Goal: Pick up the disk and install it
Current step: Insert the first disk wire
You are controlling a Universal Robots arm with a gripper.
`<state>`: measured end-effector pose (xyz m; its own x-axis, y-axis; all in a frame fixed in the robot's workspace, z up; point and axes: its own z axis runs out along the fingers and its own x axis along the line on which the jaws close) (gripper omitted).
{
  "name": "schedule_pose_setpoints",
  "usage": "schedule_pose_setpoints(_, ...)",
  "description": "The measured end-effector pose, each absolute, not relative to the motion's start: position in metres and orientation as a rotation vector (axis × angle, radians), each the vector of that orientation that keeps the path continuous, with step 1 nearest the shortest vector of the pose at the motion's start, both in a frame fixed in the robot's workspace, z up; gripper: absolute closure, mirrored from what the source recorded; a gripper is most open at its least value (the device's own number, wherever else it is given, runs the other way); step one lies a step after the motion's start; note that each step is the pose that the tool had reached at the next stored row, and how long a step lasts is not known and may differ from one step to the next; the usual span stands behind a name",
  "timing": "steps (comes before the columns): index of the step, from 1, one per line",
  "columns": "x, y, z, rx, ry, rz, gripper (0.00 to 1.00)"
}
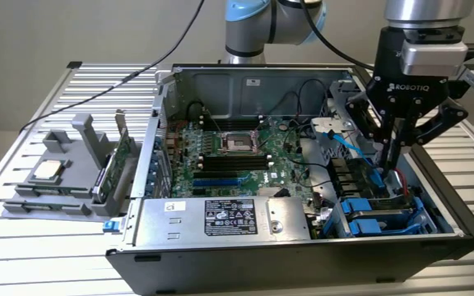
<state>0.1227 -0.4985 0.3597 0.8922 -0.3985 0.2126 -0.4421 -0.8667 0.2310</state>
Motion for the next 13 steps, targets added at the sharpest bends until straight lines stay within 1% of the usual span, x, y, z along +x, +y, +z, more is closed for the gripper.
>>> schedule_pose_setpoints(10, 0.1229, -0.4975, 0.3589, 2.754, -0.611, 0.239, 0.84)
schedule_pose_setpoints(12, 0.1229, -0.4975, 0.3588, 2.754, -0.610, 0.239, 0.82)
schedule_pose_setpoints(13, 0.1229, -0.4975, 0.3587, 2.754, -0.610, 0.239, 0.76)
